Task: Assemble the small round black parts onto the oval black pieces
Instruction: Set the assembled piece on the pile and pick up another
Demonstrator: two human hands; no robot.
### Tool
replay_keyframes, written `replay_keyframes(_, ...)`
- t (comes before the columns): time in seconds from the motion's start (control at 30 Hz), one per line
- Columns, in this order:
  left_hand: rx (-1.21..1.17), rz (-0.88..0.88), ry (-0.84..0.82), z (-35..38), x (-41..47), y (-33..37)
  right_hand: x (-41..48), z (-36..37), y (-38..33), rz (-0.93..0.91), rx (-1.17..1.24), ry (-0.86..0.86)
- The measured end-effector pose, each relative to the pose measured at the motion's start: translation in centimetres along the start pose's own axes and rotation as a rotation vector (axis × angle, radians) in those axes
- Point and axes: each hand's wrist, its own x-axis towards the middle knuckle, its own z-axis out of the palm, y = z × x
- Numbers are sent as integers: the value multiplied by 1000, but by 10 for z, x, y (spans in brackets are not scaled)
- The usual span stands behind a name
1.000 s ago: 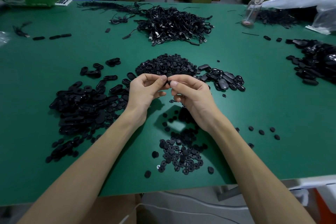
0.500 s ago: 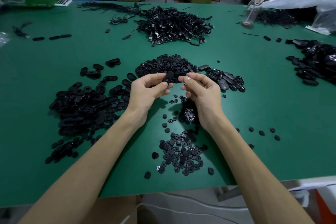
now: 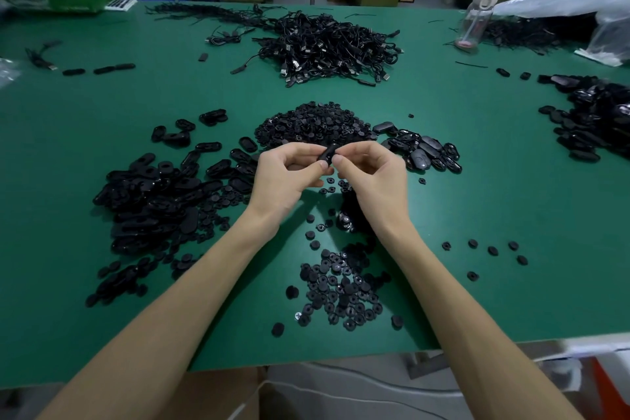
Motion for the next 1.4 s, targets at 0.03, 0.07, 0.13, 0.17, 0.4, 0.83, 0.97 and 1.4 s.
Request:
replay_keyframes(0.03, 6, 2, -2, 0, 0, 0, -1, 1, 0, -19, -56, 0)
replay_keyframes(0.07, 12, 5, -5, 1, 0, 0, -1, 1, 0, -35, -104, 4)
replay_keyframes(0.13, 22, 14, -13, 1, -1, 0, -2, 2, -1, -55, -168, 18)
replay_keyframes(0.17, 25, 19, -16, 1, -1, 0, -2, 2, -2, -61, -186, 21)
replay_keyframes(0.4, 57, 52, -32, 2, -1, 1, -3, 1, -6, -94, -217, 23)
replay_keyframes(0.83, -127, -69, 17, -2, 0, 2, -5, 7, -2, -242, -369, -52)
replay_keyframes(0.97, -154, -81, 7, -2, 0, 3, -5, 5, -4, -238, -328, -58)
replay_keyframes(1.4, -175, -81, 80, -7, 3, 4, -4, 5, -8, -139, -175, -99)
